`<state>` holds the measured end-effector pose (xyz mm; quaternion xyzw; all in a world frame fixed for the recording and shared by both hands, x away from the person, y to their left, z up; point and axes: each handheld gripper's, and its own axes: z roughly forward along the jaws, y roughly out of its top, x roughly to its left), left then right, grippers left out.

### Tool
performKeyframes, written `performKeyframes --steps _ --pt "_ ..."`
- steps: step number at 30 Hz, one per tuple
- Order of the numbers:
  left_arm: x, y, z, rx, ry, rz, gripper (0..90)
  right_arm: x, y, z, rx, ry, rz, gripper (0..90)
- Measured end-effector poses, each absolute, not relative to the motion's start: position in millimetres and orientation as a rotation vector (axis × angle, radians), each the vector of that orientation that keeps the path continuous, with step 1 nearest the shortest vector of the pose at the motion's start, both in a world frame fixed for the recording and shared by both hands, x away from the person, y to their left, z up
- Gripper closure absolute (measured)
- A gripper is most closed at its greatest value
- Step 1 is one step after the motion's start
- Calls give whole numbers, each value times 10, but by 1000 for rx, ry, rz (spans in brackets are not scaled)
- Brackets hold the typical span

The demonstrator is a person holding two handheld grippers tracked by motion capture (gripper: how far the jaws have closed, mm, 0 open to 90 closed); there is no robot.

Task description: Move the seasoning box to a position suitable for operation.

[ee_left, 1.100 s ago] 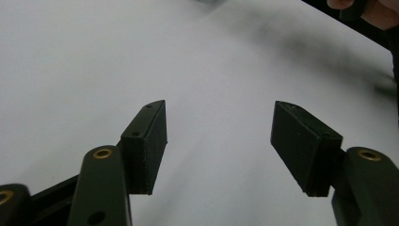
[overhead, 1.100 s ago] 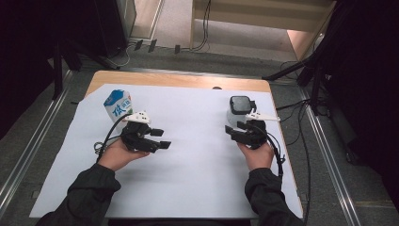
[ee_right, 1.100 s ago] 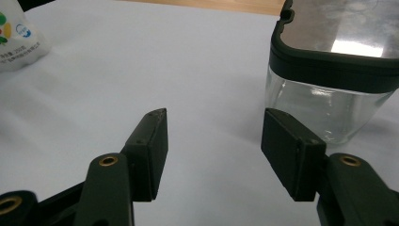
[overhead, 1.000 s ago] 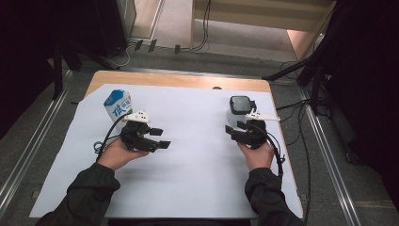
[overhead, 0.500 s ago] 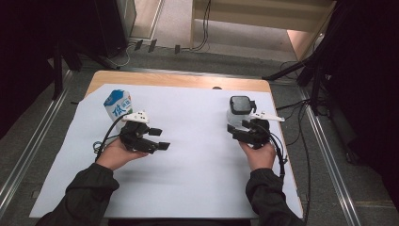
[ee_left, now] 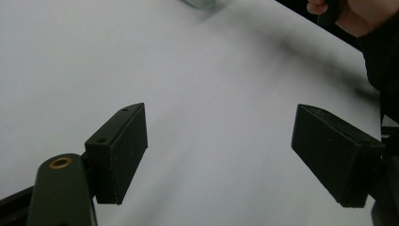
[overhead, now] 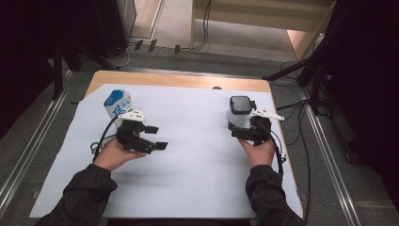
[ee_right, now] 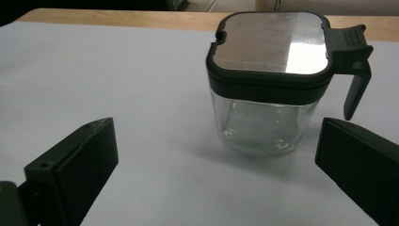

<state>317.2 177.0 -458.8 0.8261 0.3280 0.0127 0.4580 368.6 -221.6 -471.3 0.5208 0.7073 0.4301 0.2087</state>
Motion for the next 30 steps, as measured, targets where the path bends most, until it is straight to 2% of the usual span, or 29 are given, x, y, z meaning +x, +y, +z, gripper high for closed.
performKeyframes --steps 10,30 --pt "3111 1805 -4583 2024 814 46 210 3897 -2273 -4831 1497 1949 1119 36" --pt "2998 1882 -4607 2023 849 64 218 4229 -2112 -4976 1485 1905 1051 62"
